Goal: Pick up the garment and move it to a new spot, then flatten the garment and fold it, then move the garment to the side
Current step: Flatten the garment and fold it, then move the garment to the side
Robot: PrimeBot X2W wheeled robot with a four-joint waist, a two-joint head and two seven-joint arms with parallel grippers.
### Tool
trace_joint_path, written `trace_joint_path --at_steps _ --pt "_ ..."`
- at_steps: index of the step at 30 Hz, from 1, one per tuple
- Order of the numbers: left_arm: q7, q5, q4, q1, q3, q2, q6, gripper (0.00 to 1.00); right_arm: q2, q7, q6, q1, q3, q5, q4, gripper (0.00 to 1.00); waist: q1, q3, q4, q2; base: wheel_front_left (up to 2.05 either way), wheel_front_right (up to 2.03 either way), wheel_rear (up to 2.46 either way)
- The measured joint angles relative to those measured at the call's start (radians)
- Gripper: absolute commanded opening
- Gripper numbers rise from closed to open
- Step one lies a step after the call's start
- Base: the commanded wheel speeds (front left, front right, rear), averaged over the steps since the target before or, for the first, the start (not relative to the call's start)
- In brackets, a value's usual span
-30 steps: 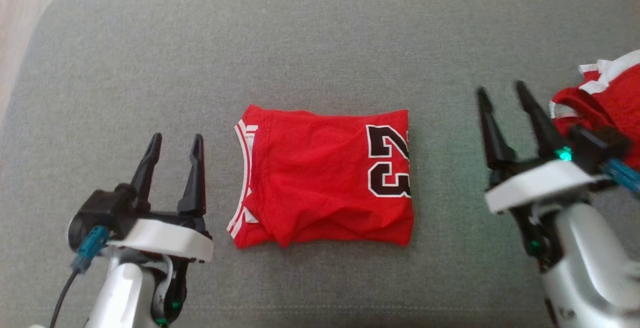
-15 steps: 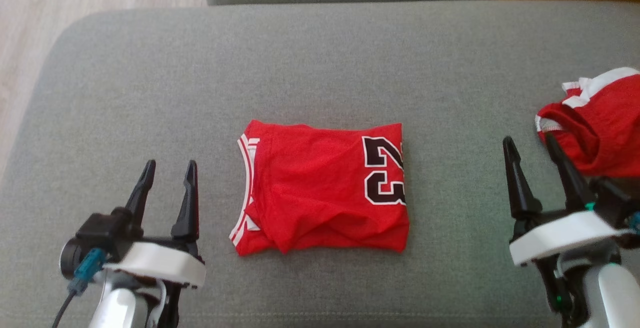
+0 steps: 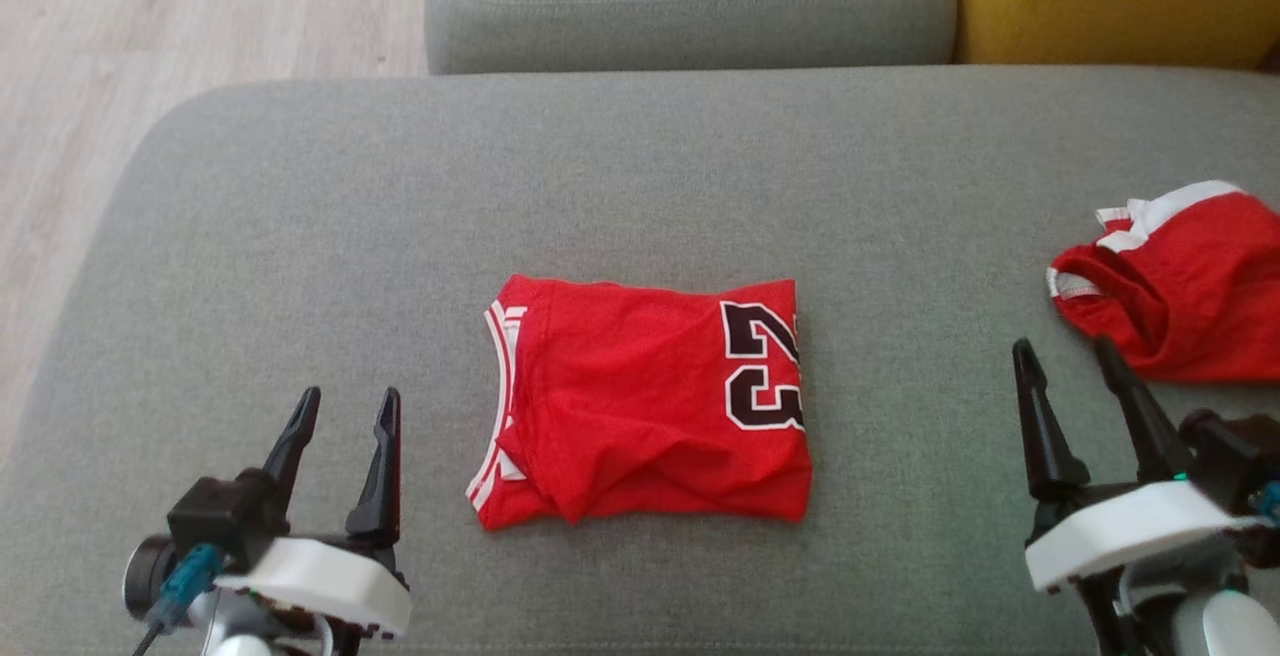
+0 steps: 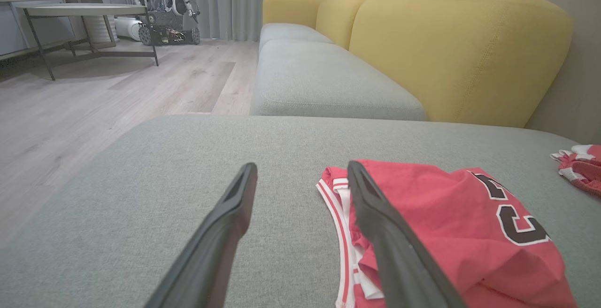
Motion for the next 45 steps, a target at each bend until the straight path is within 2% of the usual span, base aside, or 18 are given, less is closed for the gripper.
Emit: trace_joint_path --at_steps 9,45 --pt "0.016 -0.01 -0.016 0.027 -0.002 0.016 0.006 1.0 0.017 0.01 0.0 0.057 -0.023 -0.016 -0.019 1.0 0.0 -0.032 -0.006 0.0 0.0 0.0 0.0" --pt "0.033 -0.01 -0.022 0.035 -0.024 0.043 0.037 1.0 0.022 0.019 0.0 0.057 -0.02 -0.027 -0.014 1.0 0.0 -0.04 -0.016 -0.0001 0.0 0.0 0.0"
